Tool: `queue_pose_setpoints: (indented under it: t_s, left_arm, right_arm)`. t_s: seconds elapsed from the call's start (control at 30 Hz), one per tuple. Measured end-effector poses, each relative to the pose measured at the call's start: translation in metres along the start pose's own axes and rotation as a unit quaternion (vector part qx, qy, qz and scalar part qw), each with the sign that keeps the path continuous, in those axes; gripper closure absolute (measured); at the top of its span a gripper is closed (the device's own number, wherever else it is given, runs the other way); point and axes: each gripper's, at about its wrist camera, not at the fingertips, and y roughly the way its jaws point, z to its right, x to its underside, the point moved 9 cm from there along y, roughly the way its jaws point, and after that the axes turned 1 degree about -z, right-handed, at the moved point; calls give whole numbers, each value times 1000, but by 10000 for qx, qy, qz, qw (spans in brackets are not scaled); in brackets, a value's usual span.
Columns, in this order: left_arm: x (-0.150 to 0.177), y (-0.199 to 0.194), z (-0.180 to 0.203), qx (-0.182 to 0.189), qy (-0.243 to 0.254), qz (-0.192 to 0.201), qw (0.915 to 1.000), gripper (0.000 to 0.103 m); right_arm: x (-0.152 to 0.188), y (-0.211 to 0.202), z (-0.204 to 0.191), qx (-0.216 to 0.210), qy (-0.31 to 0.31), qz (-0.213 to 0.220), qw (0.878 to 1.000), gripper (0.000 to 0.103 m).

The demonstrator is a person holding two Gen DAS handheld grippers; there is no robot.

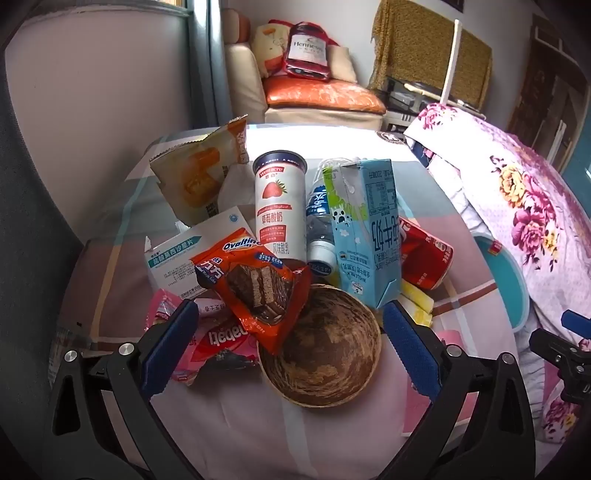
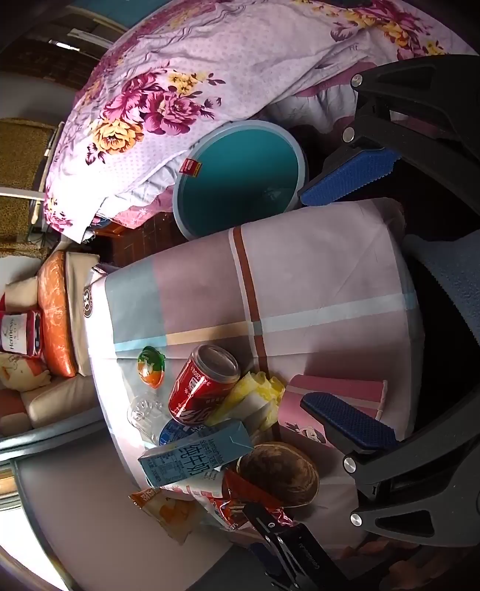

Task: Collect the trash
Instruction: 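Reach right gripper toward pink paper cup while left gripper approaches blue milk carton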

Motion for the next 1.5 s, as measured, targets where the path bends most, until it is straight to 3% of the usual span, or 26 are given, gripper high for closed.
queue_pose_setpoints:
  t_s: [0.87,1.5]
  left_arm:
    - [-3,-6,7,-115,301,79,9994,3]
    - [3,6,-4,-99,197,-19,9998,3]
  right_arm:
    - [5,4,-9,-31,-100,-123,9999,6]
    - [15,17,-10,-140,-51,-386,9991,6]
